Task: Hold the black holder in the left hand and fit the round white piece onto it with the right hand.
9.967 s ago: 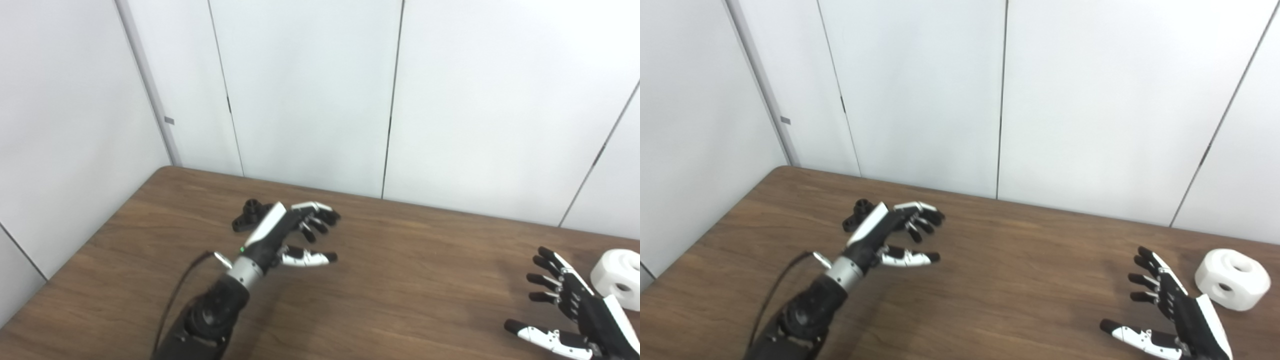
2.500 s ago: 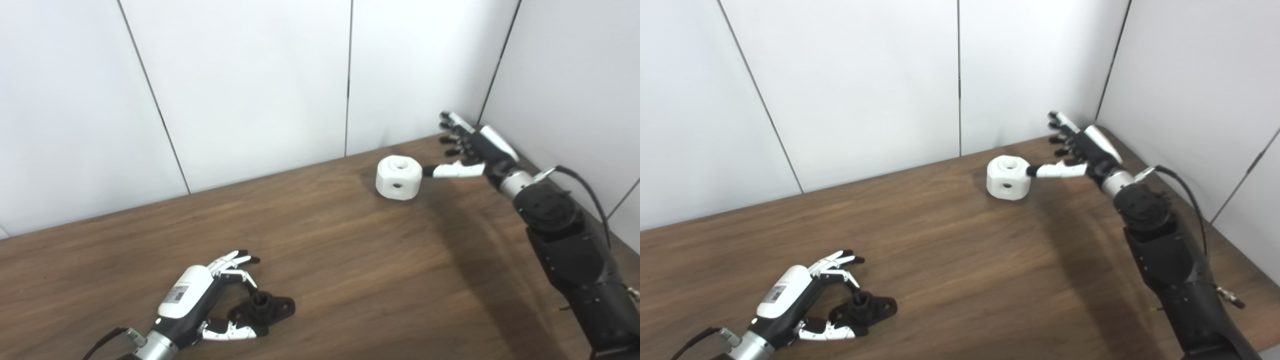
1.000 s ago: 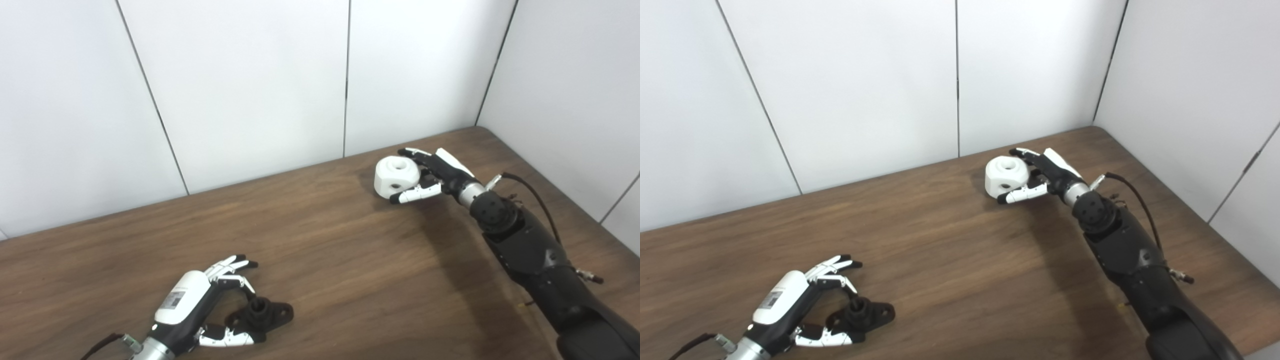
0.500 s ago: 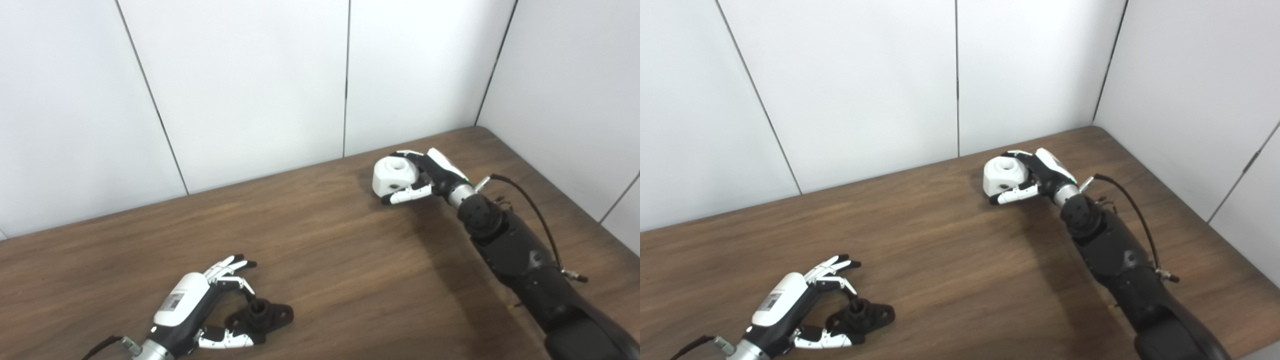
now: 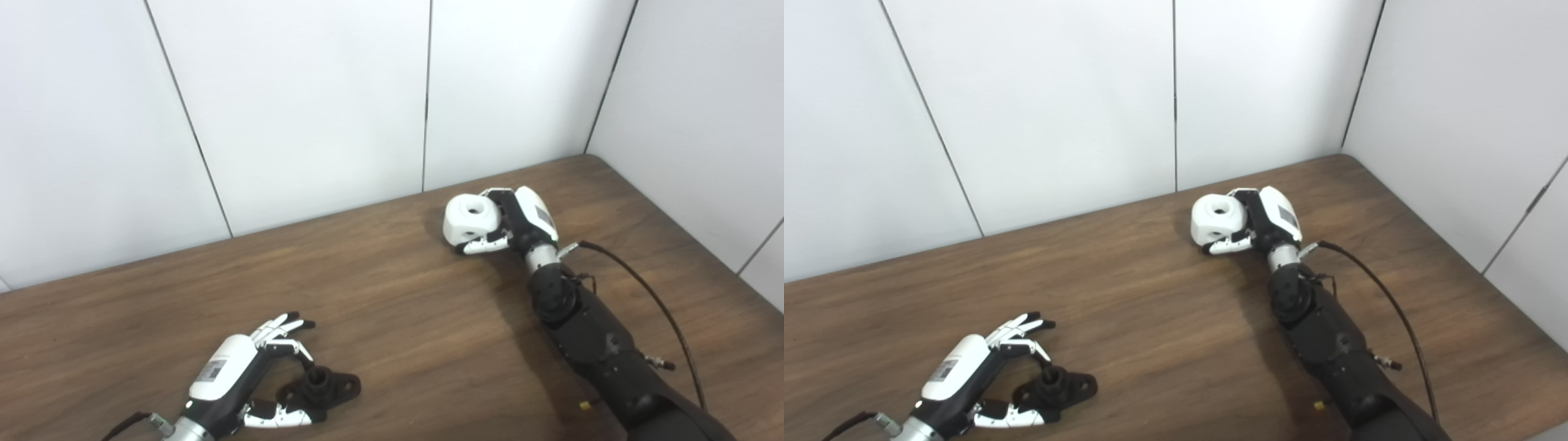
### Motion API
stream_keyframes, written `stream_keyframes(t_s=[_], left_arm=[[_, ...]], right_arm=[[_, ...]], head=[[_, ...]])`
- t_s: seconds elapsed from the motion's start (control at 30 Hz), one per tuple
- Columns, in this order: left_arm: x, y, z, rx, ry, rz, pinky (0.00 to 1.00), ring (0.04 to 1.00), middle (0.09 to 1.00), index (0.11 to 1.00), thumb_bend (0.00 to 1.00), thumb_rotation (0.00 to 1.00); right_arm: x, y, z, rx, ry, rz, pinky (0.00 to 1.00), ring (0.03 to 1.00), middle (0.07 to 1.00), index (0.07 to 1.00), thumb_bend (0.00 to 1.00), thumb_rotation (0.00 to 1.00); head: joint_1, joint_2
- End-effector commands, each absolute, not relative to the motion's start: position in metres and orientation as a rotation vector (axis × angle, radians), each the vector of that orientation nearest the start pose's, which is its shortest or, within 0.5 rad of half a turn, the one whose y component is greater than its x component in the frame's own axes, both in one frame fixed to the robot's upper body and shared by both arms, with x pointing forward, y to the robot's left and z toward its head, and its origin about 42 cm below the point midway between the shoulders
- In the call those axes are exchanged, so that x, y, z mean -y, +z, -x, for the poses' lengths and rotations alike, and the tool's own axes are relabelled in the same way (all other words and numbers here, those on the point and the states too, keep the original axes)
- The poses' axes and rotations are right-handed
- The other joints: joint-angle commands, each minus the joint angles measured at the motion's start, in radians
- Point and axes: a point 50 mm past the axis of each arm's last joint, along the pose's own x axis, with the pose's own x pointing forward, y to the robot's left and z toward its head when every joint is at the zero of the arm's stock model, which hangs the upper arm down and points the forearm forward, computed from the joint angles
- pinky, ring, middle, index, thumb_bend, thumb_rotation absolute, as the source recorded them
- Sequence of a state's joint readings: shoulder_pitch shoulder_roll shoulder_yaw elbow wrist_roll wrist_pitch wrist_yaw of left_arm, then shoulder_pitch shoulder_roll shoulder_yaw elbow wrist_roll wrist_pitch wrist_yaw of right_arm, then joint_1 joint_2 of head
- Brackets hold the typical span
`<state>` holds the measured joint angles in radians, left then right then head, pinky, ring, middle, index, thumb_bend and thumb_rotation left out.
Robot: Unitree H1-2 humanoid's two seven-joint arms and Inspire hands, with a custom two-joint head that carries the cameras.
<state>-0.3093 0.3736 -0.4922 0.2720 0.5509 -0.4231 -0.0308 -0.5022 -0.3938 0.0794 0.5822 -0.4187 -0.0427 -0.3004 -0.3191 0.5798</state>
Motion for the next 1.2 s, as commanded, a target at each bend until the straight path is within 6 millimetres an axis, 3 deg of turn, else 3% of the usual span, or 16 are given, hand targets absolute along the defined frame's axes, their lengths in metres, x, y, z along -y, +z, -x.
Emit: stream_keyframes(t_s=[0.0, 0.2, 0.53, 0.87, 1.17], left_arm=[[-0.212, 0.059, -0.311, 0.242, -0.817, -1.016, 0.93, 0.958, 0.881, 0.481, 0.52, 0.05], [-0.212, 0.059, -0.311, 0.251, -0.823, -1.025, 0.92, 0.955, 0.885, 0.481, 0.52, 0.05], [-0.210, 0.058, -0.311, 0.265, -0.809, -1.025, 0.89, 0.939, 0.872, 0.480, 0.52, 0.05], [-0.207, 0.058, -0.312, 0.252, -0.804, -1.045, 0.89, 0.946, 0.877, 0.480, 0.52, 0.05], [-0.203, 0.060, -0.312, 0.250, -0.810, -1.045, 0.91, 0.956, 0.883, 0.481, 0.52, 0.05]], right_arm=[[0.343, 0.162, -0.442, 0.115, -0.256, 0.854, 0.64, 0.717, 0.697, 0.483, 0.52, 0.13], [0.341, 0.164, -0.440, 0.122, -0.248, 0.855, 0.63, 0.714, 0.692, 0.483, 0.52, 0.13], [0.323, 0.196, -0.439, 0.246, -0.163, 0.825, 0.65, 0.717, 0.702, 0.483, 0.52, 0.13], [0.272, 0.242, -0.423, 0.423, 0.031, 0.795, 0.64, 0.714, 0.707, 0.481, 0.52, 0.13], [0.221, 0.269, -0.390, 0.507, 0.265, 0.779, 0.62, 0.720, 0.718, 0.481, 0.52, 0.13]], head=[[0.001, 0.002], [0.009, 0.003], [0.039, 0.012], [0.083, 0.025], [0.135, 0.042]])
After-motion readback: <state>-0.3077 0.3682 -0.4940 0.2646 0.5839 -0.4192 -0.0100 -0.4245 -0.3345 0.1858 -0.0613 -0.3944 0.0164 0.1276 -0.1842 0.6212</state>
